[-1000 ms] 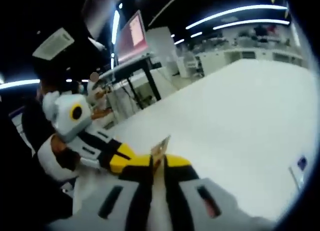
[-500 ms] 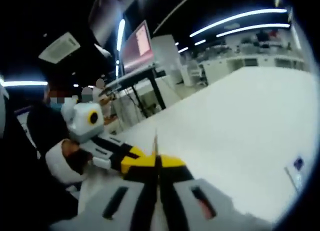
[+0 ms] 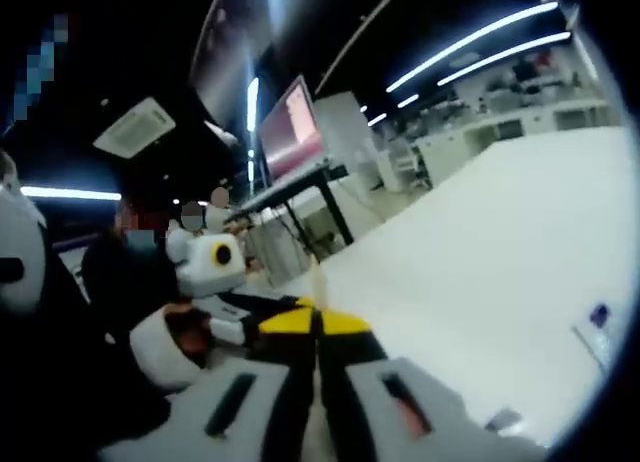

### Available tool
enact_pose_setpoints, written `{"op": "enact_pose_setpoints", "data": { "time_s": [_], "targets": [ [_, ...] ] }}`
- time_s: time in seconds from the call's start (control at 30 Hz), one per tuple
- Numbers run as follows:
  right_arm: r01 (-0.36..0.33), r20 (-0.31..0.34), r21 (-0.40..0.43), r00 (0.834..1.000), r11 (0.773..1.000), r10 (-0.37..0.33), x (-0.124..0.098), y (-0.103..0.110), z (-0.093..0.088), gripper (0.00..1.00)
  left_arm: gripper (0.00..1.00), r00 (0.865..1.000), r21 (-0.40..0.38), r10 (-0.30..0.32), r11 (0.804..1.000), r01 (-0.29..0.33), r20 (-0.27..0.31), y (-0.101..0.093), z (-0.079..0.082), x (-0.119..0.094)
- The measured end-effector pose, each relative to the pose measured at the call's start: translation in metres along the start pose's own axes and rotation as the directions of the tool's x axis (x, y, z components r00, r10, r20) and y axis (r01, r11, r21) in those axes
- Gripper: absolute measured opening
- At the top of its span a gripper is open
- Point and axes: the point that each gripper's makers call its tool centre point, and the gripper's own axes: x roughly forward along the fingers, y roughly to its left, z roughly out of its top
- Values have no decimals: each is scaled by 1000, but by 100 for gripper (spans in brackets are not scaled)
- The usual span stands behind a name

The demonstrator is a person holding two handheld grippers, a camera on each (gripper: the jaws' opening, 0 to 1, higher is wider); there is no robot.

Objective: Arrange the skincare products in the storage area until every visible bottle or jar stands upright without overlapping.

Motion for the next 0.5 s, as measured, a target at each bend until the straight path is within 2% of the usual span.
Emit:
{"op": "enact_pose_setpoints", "data": {
  "time_s": [0.13,0.27,0.5],
  "targets": [
    [-24,49,55,999,998,21,-9,2,6,0,23,995,-17,-84,996,85,63,-17,11,1],
    [-38,82,98,996,994,30,-18,2,8,0,22,987,-55,-117,991,124,108,-23,17,-1],
    [17,44,94,999,995,-21,-27,2,-7,0,10,975,-106,-144,981,163,171,-29,25,-6]
  ]
}}
